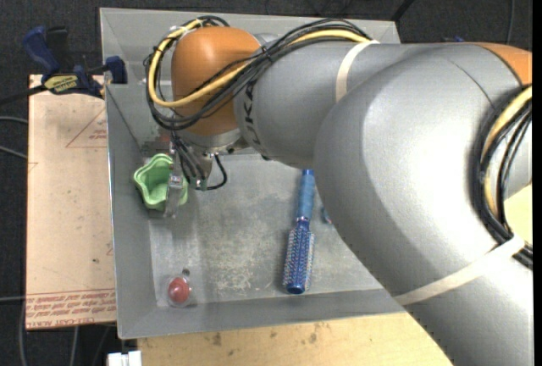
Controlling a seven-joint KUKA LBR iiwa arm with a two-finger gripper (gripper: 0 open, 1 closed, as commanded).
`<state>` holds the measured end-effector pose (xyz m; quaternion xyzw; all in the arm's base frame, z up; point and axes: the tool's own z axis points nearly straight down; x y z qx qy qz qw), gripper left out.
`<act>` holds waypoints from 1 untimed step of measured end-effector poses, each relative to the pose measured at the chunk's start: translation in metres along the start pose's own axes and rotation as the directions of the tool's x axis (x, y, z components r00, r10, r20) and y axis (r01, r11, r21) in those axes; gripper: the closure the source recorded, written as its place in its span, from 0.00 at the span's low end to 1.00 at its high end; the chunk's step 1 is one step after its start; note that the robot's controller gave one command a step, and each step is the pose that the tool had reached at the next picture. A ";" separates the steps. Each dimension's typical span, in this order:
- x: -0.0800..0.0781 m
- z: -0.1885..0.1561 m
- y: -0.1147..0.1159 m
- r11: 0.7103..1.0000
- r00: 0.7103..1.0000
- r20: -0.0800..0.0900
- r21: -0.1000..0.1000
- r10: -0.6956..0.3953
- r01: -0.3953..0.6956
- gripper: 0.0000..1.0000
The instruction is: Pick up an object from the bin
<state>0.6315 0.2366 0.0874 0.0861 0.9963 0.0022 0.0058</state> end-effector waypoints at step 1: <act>0.005 -0.143 0.008 1.000 1.000 -0.001 -0.002 0.015 -0.015 1.00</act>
Offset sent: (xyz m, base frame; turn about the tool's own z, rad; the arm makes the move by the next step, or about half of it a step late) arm -0.0069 0.0072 0.1375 0.0182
